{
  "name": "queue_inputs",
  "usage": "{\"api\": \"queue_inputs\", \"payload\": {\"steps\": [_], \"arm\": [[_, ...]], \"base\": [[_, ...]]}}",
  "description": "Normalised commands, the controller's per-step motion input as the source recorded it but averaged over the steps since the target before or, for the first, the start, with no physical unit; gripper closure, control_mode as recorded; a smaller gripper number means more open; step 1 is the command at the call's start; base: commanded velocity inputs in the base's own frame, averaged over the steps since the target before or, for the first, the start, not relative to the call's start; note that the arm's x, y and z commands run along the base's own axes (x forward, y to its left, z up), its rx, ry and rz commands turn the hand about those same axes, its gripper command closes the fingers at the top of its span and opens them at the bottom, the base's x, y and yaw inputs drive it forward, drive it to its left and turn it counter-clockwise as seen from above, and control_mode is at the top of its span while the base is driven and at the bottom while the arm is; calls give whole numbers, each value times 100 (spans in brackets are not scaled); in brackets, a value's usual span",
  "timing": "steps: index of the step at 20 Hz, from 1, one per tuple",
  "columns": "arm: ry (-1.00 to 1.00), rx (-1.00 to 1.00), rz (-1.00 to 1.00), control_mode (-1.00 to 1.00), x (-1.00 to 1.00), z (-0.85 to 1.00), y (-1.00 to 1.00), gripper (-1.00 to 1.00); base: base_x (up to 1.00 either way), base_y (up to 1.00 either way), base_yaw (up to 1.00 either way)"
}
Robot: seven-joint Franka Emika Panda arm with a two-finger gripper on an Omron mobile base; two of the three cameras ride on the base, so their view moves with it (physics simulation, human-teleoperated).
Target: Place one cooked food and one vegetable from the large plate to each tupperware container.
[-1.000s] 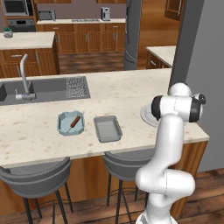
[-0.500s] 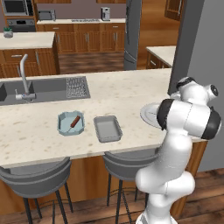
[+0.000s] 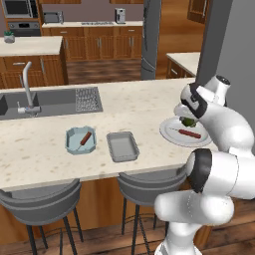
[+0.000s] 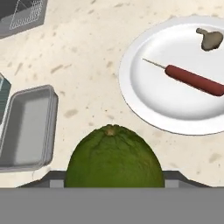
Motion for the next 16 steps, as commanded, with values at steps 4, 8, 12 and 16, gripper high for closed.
{"api": "queue_inputs", "payload": {"steps": [4, 8, 12, 16], "arm": [[28, -12, 42, -100, -14, 69, 100, 100], [19, -4, 34, -100, 0, 4, 100, 100], [2, 1, 26, -100, 0, -27, 100, 100], [-21, 10, 9, -100, 2, -62, 100, 100]], "base": [[0, 0, 0], [0, 0, 0], [0, 0, 0], [0, 0, 0]]}}
